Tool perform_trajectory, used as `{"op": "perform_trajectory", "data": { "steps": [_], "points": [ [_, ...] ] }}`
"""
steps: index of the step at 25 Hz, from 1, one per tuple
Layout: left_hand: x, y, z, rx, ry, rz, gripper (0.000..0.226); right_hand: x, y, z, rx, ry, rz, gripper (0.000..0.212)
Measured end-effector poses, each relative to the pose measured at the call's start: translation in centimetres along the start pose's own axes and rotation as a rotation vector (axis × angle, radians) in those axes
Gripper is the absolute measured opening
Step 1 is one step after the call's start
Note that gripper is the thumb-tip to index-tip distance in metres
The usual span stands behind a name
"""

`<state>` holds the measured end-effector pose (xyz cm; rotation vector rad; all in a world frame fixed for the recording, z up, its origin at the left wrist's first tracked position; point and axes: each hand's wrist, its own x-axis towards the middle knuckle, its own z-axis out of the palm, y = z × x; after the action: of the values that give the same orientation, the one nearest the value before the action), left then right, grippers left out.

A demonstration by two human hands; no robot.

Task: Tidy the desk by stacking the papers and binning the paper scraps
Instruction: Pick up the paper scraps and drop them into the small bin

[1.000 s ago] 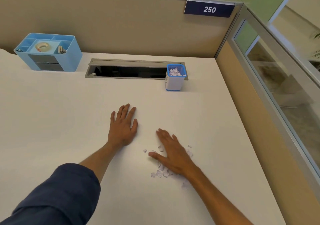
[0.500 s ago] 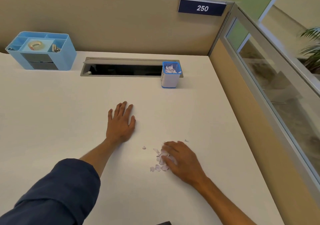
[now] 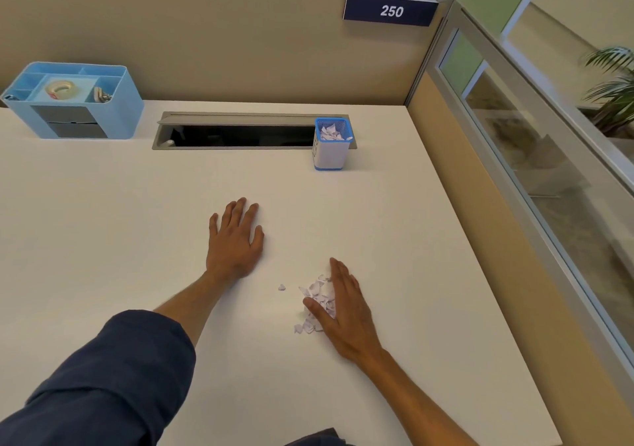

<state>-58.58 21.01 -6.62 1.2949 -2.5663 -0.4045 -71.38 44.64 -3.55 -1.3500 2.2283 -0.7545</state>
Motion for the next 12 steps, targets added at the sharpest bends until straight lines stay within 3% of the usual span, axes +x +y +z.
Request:
{"op": "perform_trajectory", "data": {
  "steps": [4, 8, 12],
  "points": [
    [0.0, 0.0, 0.1, 0.0, 0.012, 0.004, 0.062, -1.6, 0.6, 0.5, -0.097, 0.172, 0.007, 0.097],
    [0.1, -0.1, 0.1, 0.015, 0.008, 0.007, 0.062, -1.4, -0.1, 1.7, -0.106, 0.066, -0.01, 0.113],
    [0.1, 0.0, 0.0, 0.02, -0.001, 0.006, 0.063, 1.3, -1.4, 2.8, -0.159, 0.078, -0.112, 0.105]
  ]
}}
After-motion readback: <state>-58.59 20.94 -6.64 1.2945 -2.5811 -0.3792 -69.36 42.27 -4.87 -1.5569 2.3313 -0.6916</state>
